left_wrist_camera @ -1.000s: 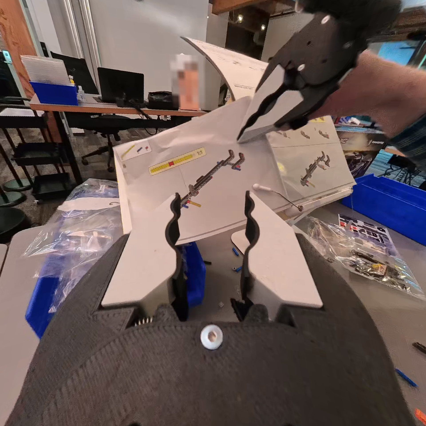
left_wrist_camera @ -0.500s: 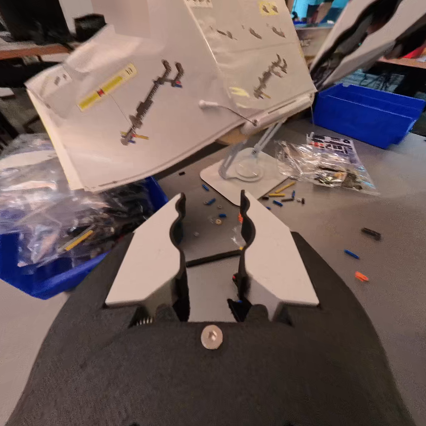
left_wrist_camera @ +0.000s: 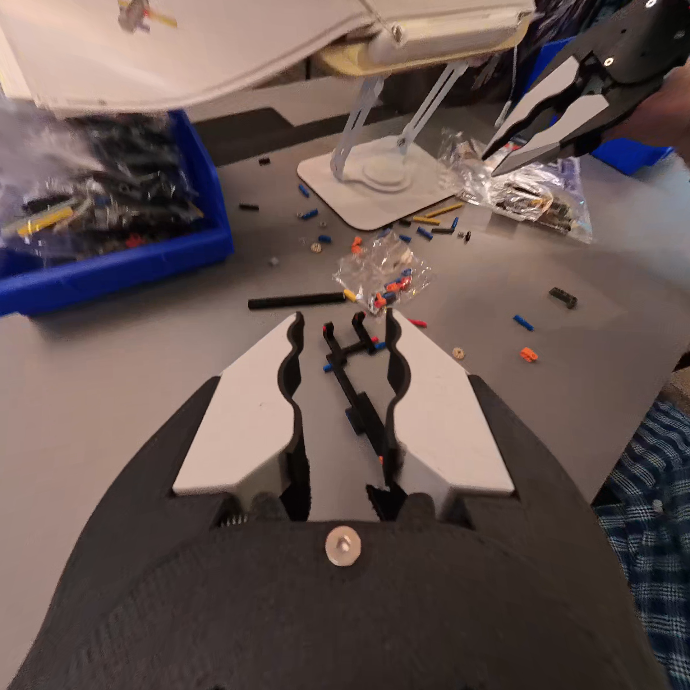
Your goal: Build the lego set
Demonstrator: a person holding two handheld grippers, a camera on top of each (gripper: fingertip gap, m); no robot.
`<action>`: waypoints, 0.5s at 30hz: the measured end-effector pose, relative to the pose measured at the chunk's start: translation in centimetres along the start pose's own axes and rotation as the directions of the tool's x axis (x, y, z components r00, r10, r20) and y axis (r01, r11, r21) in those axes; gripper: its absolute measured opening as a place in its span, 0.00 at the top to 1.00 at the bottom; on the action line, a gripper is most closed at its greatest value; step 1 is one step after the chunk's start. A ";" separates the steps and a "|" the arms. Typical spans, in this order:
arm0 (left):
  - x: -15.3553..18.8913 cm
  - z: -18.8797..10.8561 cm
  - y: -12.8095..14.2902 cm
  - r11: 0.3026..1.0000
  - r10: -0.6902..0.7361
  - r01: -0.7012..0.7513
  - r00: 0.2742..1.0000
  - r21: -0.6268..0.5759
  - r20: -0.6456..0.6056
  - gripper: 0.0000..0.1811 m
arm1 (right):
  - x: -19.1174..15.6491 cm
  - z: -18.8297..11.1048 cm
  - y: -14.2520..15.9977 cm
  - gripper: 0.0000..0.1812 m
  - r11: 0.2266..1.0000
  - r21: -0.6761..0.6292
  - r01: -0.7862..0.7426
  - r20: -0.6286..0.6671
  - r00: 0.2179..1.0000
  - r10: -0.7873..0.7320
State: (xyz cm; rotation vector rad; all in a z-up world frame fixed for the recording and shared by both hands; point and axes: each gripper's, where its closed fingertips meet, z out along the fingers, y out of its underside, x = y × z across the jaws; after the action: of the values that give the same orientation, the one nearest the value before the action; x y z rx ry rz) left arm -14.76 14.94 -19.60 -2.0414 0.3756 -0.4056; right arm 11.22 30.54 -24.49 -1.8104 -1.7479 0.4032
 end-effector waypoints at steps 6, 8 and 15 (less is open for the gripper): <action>0.5 -0.2 3.8 0.994 -0.111 0.112 0.993 -0.019 0.039 0.74 | 0.4 3.7 3.0 0.89 0.998 -0.063 0.028 0.043 0.999 -0.025; 0.7 -0.1 4.4 0.994 -0.101 0.103 0.994 -0.037 0.049 0.74 | 0.8 4.6 3.6 0.89 0.995 -0.094 0.029 0.040 0.999 -0.026; 0.0 0.2 4.7 0.995 -0.093 0.096 0.993 -0.037 0.070 0.74 | 1.8 6.5 5.6 0.92 0.984 -0.178 0.004 0.050 0.999 0.005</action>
State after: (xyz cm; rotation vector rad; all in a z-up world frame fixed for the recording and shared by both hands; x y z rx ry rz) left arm -15.11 12.91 -23.82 -2.1123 0.2477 -0.3875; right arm 12.09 33.79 -32.59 -1.9401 -1.8694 0.3026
